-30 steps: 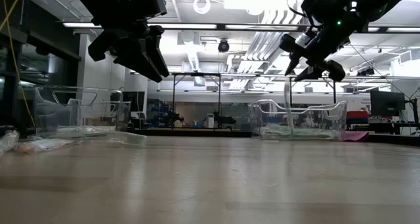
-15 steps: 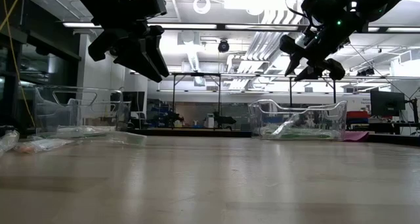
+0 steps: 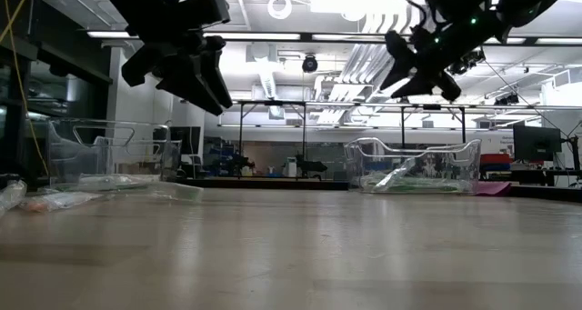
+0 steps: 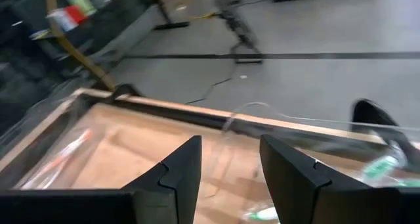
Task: Pick & Place Toothbrushes
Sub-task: Put the green toothbrush into the top right transparent bin
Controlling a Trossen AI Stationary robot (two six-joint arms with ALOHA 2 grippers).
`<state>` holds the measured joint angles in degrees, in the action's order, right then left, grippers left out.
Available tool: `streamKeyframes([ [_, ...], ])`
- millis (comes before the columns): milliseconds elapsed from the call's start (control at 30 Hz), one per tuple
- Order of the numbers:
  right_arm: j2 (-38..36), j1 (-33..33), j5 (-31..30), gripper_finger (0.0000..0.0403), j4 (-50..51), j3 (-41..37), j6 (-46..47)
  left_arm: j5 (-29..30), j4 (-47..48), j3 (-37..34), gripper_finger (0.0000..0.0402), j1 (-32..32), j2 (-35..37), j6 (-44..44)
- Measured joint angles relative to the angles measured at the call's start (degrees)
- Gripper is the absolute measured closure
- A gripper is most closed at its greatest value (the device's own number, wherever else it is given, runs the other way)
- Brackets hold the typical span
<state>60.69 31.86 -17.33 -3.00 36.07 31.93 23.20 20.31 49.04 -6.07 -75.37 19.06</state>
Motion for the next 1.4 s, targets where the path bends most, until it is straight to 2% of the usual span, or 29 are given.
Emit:
streamKeyframes([
  [200, -2.8, -1.4, 7.9, 0.0255, 2.3, 0.0, -3.8, 0.5, 3.9, 0.0, 0.0239, 0.0, 0.0, -0.8],
  [367, -6.5, -5.4, 11.7, 0.0255, 6.9, 0.0, -5.0, 2.7, 8.0, 0.0, 0.0239, 0.0, 0.0, -3.4],
  [500, -10.3, -10.3, 11.8, 0.0255, 10.9, 0.0, -5.0, 2.7, 11.0, -0.6, 0.0239, -0.1, 0.0, -4.0],
  [633, -13.1, -16.1, 11.8, 0.0255, 15.9, 0.0, -5.0, -0.2, 10.1, -5.0, 0.0239, -0.8, 0.0, 1.4],
  [733, -14.2, -20.2, 11.8, 0.0255, 18.9, 0.0, -4.8, -1.7, 9.9, -8.4, 0.0239, -0.7, 0.0, 2.1],
  [900, -14.4, -25.9, 10.3, 0.0255, 19.0, 0.0, -4.8, -1.8, 8.7, -10.3, 0.0239, -0.7, 0.0, 1.7],
  [1033, -13.9, -29.2, 6.8, 0.0255, 18.9, 0.0, -4.8, -5.2, 6.5, -10.3, 0.0239, -0.7, 0.0, 2.5],
  [1167, -13.9, -31.6, 3.7, 0.0255, 18.6, 0.0, -4.0, -9.1, 4.2, -10.3, 0.0239, -0.7, 0.0, 3.0],
  [1400, -13.3, -34.8, -1.0, 0.0255, 18.6, 0.0, -2.9, -10.2, 4.3, -10.3, 0.0239, -0.7, 0.0, 0.6],
])
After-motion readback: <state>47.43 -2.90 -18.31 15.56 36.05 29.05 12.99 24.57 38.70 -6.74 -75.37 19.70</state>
